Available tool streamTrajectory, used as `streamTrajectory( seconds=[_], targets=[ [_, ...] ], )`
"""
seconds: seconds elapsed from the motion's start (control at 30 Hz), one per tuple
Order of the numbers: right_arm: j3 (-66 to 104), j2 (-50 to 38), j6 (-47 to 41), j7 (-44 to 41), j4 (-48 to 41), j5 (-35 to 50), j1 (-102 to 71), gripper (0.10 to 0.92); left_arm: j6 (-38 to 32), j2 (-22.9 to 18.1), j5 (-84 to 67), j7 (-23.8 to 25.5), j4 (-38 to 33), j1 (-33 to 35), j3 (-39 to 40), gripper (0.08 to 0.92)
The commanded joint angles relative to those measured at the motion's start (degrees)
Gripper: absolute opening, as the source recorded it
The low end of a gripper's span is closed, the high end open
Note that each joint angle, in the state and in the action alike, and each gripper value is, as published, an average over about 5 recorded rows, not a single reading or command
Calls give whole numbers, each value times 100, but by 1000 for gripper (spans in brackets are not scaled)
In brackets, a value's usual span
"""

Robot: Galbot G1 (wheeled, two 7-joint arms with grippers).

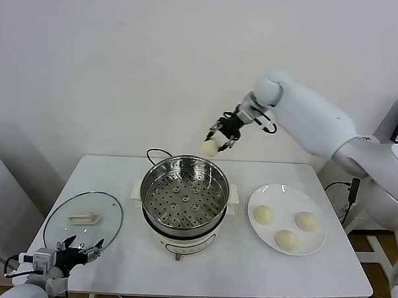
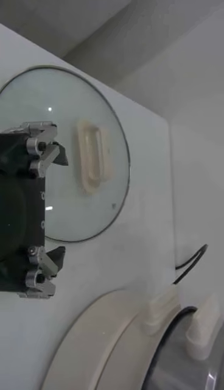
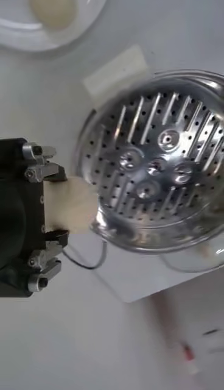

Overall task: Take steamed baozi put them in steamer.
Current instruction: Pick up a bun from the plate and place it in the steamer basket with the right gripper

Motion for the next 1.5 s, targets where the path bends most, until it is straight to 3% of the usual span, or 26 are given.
streamTrajectory(
  seconds=[0.03, 0.6, 1.2, 1.3, 1.5],
  targets=[
    [63, 504, 587, -103, 226, -801, -146, 501, -11, 25, -8, 2, 17, -5, 3, 823],
    [629, 675, 587, 75, 511, -2698, -1121, 501, -12, 22, -4, 2, -26, 2, 33, 823],
    [807, 718, 587, 237, 529, -3145, -1395, 501, -22, 9, -2, 4, -44, 7, 35, 823],
    [824, 713, 587, 331, 534, -3132, -1404, 534, -23, 12, -3, 4, -43, 5, 33, 823],
    [718, 700, 587, 352, 502, -2654, -1181, 692, -25, 0, -2, 5, -49, 24, 24, 823]
  ],
)
